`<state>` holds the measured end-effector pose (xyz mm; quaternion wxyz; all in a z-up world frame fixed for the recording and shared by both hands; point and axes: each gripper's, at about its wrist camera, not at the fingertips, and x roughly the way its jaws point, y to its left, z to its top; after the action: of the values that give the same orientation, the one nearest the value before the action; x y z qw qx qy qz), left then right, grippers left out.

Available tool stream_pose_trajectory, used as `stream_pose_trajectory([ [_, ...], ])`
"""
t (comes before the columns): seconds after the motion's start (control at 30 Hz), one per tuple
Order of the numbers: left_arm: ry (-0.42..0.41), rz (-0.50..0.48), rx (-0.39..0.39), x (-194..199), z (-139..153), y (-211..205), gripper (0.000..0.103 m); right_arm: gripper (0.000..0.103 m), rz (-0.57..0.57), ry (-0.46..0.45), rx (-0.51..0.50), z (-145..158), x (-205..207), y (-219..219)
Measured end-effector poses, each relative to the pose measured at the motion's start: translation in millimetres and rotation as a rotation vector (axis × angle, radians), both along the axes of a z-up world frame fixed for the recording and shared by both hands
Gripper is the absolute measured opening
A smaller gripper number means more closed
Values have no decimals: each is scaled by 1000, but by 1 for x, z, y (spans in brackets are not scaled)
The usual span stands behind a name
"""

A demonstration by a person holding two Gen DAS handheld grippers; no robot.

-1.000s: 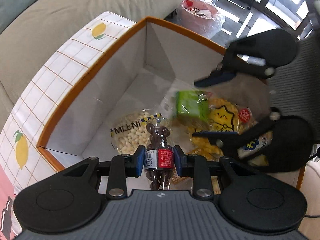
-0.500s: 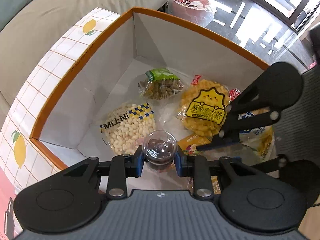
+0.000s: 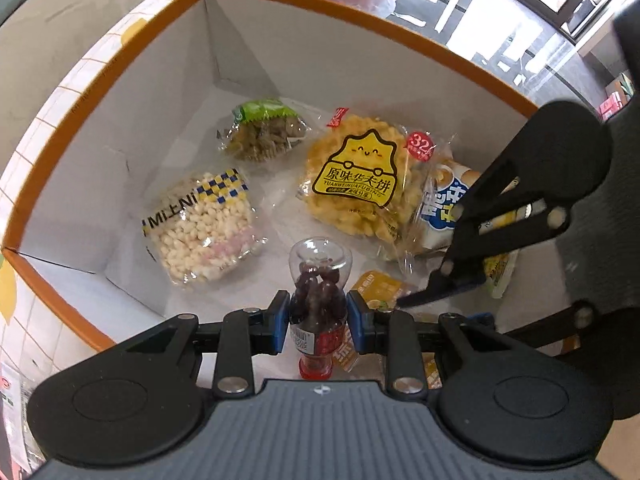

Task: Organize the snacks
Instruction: 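Lower both snacks into the box and open both tools, then move both empty tools back from the box toward the table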

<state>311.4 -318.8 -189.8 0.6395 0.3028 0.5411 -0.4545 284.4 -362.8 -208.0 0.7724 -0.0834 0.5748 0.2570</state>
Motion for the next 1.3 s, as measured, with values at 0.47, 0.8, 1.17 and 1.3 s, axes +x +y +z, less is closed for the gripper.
stream_pose_trajectory([
  [0.47, -46, -7, -41, -21, 18, 15, 55, 50, -110, -5, -62, 16, -10, -11],
  [0.8, -132, 176, -265, -44, 81, 89, 55, 60, -301, -113, -86, 46, -31, -4],
  [1.17, -236, 497, -357, -70, 126, 211, 55, 61, -479, -250, -29, 103, -58, 34],
  [1.3, -272, 653, -374, -81, 133, 262, 57, 61, -483, -306, 16, 121, -70, 68],
])
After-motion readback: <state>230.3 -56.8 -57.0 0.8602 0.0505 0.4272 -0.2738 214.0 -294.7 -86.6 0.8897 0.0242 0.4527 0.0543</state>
